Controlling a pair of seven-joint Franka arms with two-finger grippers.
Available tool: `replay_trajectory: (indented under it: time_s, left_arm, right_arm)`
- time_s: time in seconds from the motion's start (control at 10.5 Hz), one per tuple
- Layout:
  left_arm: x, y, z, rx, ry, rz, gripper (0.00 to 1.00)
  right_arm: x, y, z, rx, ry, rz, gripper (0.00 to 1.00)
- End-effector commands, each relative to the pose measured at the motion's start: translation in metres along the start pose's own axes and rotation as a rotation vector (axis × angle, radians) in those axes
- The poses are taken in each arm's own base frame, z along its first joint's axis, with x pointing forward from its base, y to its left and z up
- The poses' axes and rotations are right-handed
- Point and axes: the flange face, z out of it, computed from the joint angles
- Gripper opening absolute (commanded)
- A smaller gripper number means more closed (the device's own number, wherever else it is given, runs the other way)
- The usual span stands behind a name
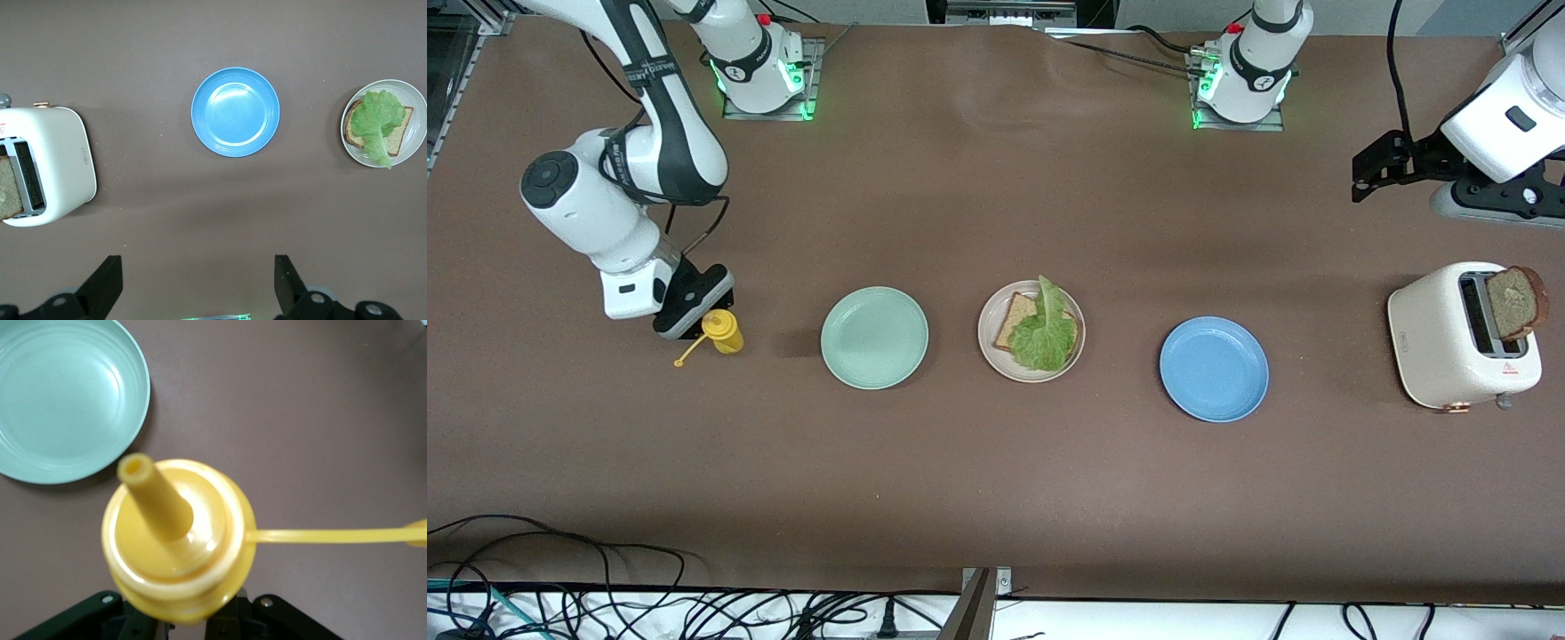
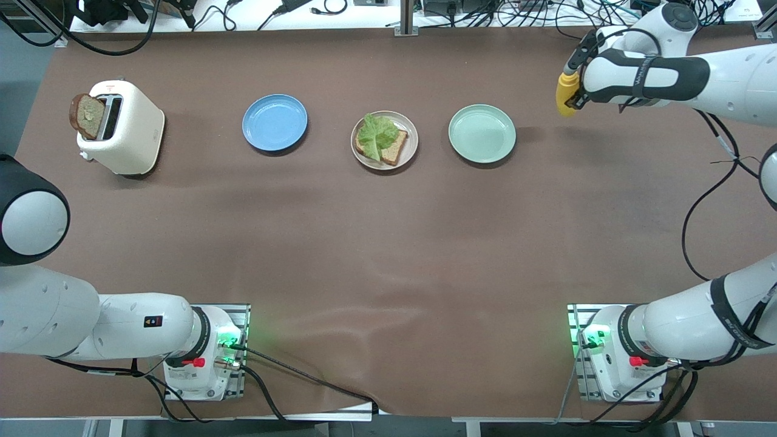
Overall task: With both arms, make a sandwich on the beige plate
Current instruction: 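Lower the mustard bottle onto the table and open the right gripper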
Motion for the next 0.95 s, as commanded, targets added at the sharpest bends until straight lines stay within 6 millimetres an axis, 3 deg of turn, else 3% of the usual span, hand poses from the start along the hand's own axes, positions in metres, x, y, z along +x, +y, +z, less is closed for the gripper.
replay_trajectory:
  time_s: [0.0,0.57,0.76,0.86]
  left_arm:
    - [-0.004,0.002,-0.007,0.018,0.004,0.000,1.00]
    - [-0.004,0.001,-0.007,0.017,0.002,0.004,1.00]
    - [-0.004,0.001,-0.007,0.017,0.003,0.004,1.00]
    - [-0.004,0.001,-0.007,0.017,0.003,0.004,1.00]
  right_arm:
    - [0.007,-0.011,0.023,0.018,0.045,0.029,0.00]
    - [0.006,-0.018,0.062,0.028,0.058,0.063,0.00]
    - [0.005,-0.019,0.065,0.028,0.058,0.065,0.00]
    - [0.004,-0.018,0.066,0.029,0.057,0.067,0.09]
